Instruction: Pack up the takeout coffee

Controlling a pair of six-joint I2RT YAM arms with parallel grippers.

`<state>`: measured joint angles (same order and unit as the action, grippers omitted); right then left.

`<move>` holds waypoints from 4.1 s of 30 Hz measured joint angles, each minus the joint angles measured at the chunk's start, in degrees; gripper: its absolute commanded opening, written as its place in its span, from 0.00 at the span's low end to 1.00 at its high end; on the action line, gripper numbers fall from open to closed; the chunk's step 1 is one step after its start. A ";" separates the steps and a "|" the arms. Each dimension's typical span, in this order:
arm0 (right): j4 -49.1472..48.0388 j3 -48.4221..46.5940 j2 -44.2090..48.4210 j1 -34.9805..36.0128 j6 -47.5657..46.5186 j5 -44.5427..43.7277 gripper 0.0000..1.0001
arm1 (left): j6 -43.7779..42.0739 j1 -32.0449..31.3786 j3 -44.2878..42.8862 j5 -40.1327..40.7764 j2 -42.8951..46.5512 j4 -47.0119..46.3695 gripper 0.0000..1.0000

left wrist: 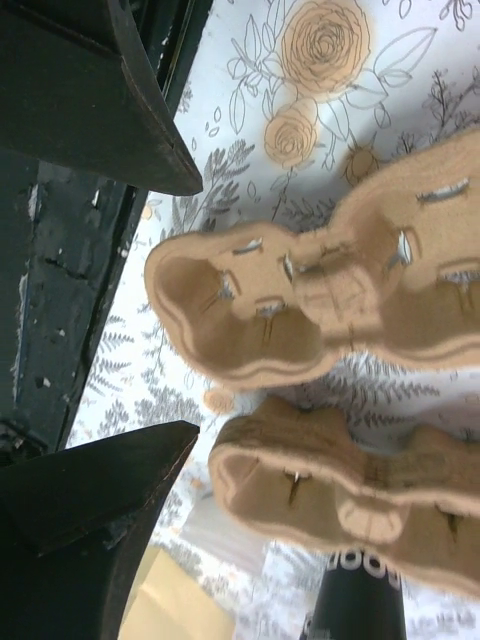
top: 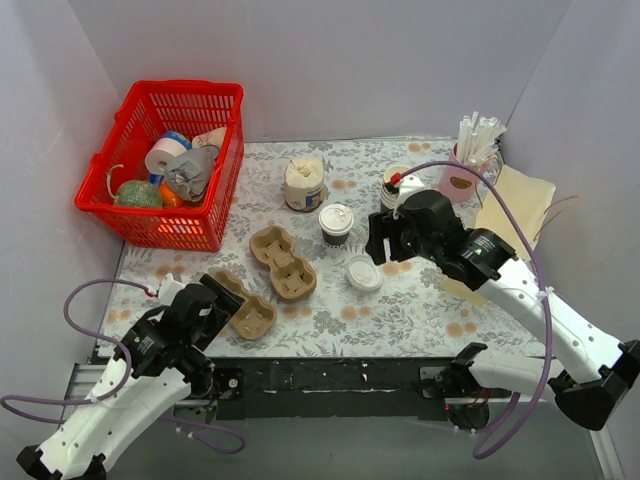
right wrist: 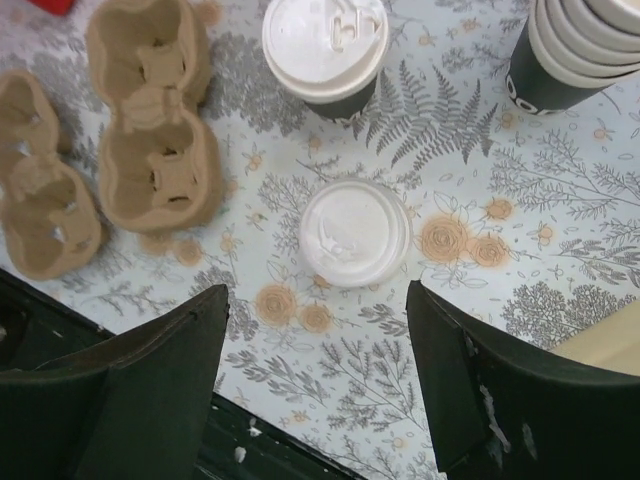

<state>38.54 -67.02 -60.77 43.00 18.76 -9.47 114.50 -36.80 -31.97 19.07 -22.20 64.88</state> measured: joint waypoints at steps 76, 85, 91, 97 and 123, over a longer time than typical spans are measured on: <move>-16.17 6.82 -22.18 -11.61 -12.68 -11.34 0.75 | -0.02 -0.02 -7.10 0.04 5.90 4.57 0.98; -3.34 -7.65 -7.76 -12.00 -6.78 -13.86 0.85 | 0.00 -0.02 -7.10 0.04 5.97 4.52 0.98; 4.55 -26.95 -9.09 -27.56 -3.61 -16.28 0.87 | -0.02 0.00 -7.10 0.00 5.97 4.28 0.98; 9.05 -31.82 -12.52 -41.83 -2.01 -14.58 0.88 | -0.02 0.00 -7.10 -0.07 5.95 3.58 0.98; 4.74 -17.14 -18.14 -49.31 4.24 -6.80 0.75 | 0.00 0.00 -7.10 -1.01 6.19 1.92 0.98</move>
<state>43.29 -84.16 -78.91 -6.31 23.00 -16.27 114.50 -36.80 -39.07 18.06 -16.01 66.81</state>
